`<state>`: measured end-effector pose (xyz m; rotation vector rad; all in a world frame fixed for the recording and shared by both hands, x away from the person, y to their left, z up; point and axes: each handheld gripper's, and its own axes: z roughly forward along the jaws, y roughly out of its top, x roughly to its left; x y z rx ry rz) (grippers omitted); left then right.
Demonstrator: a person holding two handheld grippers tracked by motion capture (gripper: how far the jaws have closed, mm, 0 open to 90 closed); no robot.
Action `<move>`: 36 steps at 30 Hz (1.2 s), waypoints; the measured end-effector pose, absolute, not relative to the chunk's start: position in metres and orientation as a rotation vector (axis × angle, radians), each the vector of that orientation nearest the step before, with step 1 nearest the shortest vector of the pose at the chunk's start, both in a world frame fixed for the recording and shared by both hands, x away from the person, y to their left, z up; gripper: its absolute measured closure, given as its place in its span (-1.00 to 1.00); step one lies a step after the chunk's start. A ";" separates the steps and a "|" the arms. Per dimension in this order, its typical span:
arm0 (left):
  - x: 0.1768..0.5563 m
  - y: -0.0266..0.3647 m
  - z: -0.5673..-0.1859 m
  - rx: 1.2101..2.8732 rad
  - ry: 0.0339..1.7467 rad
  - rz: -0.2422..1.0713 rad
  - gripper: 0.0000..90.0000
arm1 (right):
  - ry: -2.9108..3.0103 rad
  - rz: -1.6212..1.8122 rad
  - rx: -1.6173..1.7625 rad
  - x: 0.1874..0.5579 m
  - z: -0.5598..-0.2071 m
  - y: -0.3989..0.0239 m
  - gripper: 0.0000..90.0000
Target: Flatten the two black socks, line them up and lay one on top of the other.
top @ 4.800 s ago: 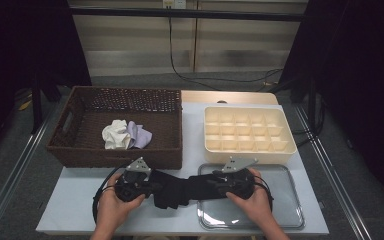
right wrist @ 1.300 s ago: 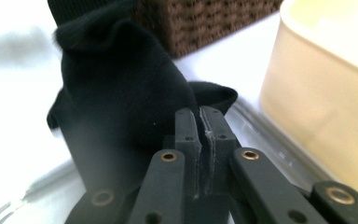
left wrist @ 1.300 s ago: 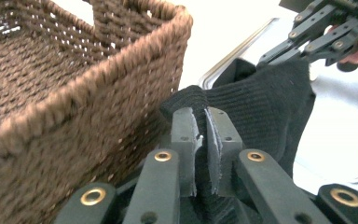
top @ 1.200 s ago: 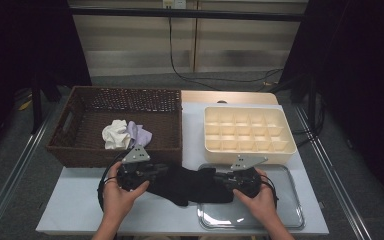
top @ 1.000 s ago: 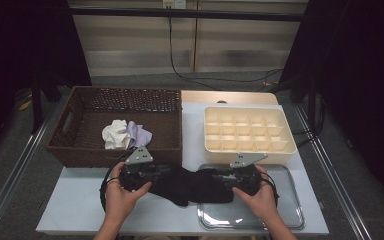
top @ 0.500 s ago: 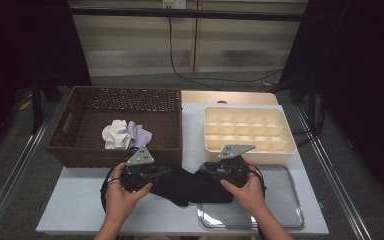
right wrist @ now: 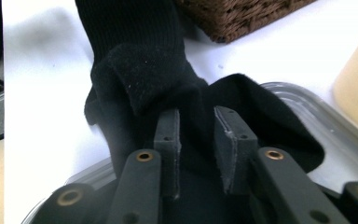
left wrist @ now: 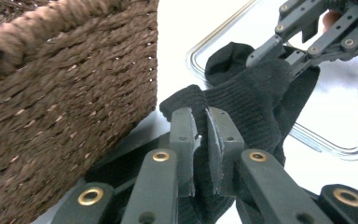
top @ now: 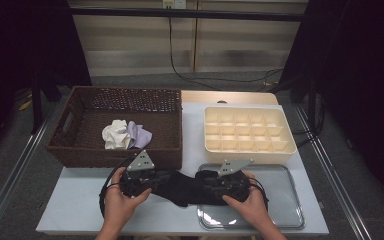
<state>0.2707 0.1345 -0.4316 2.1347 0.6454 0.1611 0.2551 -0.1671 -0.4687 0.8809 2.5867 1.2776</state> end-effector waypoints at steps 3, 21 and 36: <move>0.271 0.133 -0.432 2.134 0.641 0.155 0.81 | 2.581 1.286 0.879 0.256 -0.465 -0.166 0.50; 0.284 0.133 -0.420 2.081 0.637 0.153 0.81 | 2.601 1.324 0.921 0.272 -0.459 -0.160 0.96; 0.283 0.137 -0.432 2.060 0.644 0.144 0.79 | 2.524 1.349 0.910 0.263 -0.453 -0.186 0.96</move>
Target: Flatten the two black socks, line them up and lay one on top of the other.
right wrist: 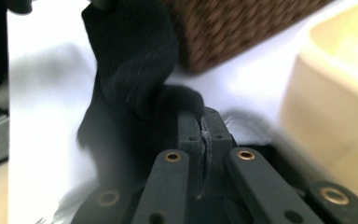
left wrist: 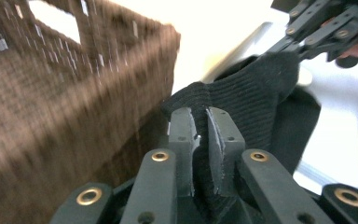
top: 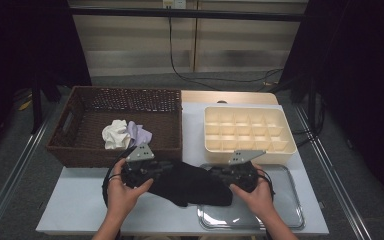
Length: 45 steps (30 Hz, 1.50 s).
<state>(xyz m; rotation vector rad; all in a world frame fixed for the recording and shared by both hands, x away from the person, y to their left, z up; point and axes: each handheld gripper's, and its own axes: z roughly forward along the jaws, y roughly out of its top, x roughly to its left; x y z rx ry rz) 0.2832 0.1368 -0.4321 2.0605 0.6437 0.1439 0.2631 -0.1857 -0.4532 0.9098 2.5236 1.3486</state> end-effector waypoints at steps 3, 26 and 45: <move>0.278 0.138 -0.440 2.080 0.655 0.124 0.79 | 2.550 1.323 0.904 0.256 -0.461 -0.185 0.96; 0.250 0.133 -0.462 2.190 0.647 0.039 0.78 | 2.599 1.280 0.924 0.237 -0.469 -0.189 0.62; 0.248 0.128 -0.461 2.213 0.599 0.055 0.78 | 2.548 1.294 0.979 0.269 -0.443 -0.188 0.43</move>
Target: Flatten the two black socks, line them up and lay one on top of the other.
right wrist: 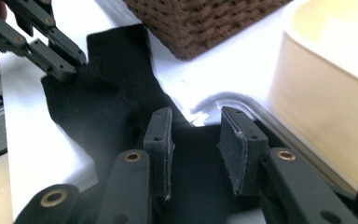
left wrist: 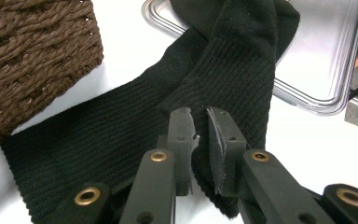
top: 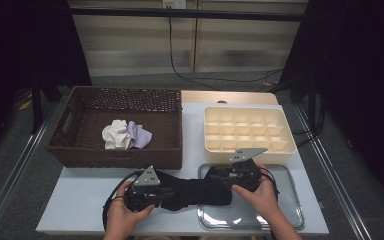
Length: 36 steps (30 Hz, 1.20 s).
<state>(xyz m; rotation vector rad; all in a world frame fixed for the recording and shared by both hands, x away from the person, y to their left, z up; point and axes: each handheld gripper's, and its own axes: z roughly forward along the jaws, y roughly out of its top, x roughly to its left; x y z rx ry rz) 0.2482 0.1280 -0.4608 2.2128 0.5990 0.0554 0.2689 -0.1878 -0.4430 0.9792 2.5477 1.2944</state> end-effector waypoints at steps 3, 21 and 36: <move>0.249 0.128 -0.461 2.212 0.601 0.060 0.78 | 2.576 1.320 0.968 0.270 -0.445 -0.180 0.43; 0.263 0.125 -0.452 2.175 0.591 0.083 0.78 | 2.798 1.322 0.976 0.269 -0.464 -0.149 0.62; 0.286 0.125 -0.437 2.103 0.596 0.162 0.73 | 2.556 1.431 0.990 0.273 -0.444 -0.162 0.96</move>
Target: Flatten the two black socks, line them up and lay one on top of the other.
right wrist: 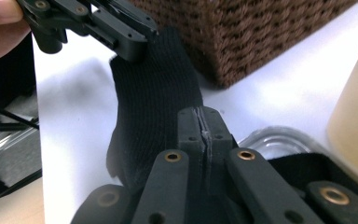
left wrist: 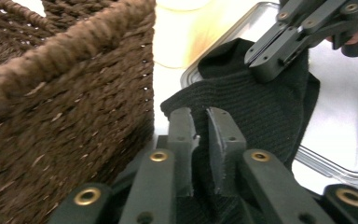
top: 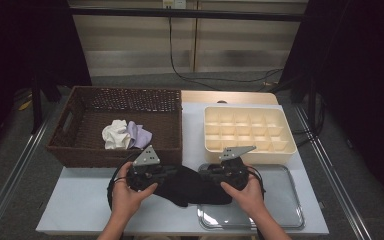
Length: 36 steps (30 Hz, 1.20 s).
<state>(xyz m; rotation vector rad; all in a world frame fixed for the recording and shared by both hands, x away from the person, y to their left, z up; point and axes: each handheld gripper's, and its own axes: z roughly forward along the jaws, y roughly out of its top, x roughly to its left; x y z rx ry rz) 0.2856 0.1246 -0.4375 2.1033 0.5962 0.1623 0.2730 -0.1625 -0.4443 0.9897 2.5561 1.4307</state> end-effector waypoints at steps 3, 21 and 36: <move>0.282 0.131 -0.442 2.106 0.618 0.140 0.68 | 2.601 1.427 0.924 0.267 -0.449 -0.155 0.96; 0.286 0.111 -0.446 2.132 0.703 0.091 0.30 | 2.761 1.376 0.792 0.247 -0.471 -0.132 0.95; 0.296 0.096 -0.471 2.213 0.713 0.015 0.73 | 2.778 1.348 0.780 0.245 -0.474 -0.130 0.94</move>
